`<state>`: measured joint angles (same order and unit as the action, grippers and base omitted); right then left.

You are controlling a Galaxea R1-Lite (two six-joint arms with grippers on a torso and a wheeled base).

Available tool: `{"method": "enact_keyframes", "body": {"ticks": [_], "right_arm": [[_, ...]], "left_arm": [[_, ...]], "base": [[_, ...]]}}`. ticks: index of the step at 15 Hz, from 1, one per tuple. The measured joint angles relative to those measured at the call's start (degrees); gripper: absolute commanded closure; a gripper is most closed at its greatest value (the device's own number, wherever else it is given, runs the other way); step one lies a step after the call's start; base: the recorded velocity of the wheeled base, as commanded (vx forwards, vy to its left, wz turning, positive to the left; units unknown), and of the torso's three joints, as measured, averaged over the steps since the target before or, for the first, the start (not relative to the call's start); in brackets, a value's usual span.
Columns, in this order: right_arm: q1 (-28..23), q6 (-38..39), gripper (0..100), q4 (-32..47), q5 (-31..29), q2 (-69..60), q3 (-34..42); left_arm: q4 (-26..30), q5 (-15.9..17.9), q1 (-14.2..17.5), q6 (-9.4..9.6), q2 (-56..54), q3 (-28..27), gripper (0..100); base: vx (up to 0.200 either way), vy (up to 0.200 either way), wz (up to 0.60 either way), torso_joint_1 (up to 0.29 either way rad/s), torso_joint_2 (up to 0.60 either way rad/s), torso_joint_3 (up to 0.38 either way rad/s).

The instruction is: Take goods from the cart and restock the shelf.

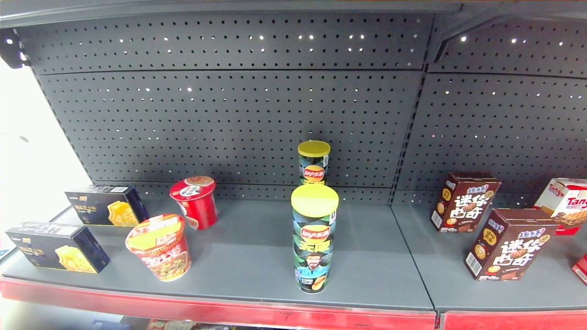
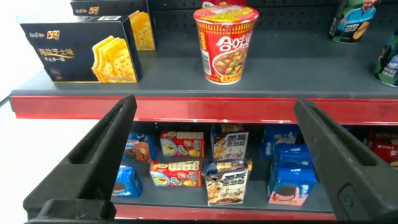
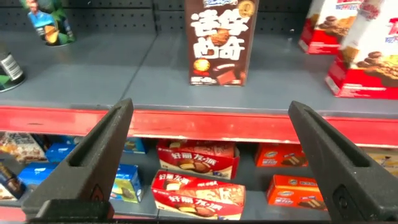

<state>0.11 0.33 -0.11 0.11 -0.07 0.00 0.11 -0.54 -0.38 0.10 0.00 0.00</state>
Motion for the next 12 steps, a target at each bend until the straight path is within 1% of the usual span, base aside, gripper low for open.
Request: {"method": "enact_keyframes", "body": {"ticks": [5, 7, 11, 12], "right_arm": [[0.02, 0.00, 0, 0.06, 0.02, 0.00, 0.00], [-0.01, 0.00, 0, 0.01, 0.07, 0.00, 0.00], [-0.06, 0.00, 0, 0.00, 0.05, 0.00, 0.00], [0.05, 0.02, 0, 0.04, 0.02, 0.00, 0.00]], "left_arm": [[-0.04, -0.04, -0.04, -0.07, 0.00, 0.00, 0], [-0.01, -0.06, -0.06, -0.02, 0.00, 0.00, 0], [0.00, 0.02, -0.11, 0.01, 0.00, 0.00, 0], [-0.11, 0.05, 0.00, 0.01, 0.00, 0.00, 0]], "base": [[0.000, 0.000, 0.00, 0.000, 0.00, 0.000], [0.000, 0.200, 0.00, 0.005, 0.00, 0.002], [0.000, 0.000, 0.00, 0.000, 0.00, 0.000], [0.000, 0.000, -0.60, -0.017, 0.00, 0.012]]}}
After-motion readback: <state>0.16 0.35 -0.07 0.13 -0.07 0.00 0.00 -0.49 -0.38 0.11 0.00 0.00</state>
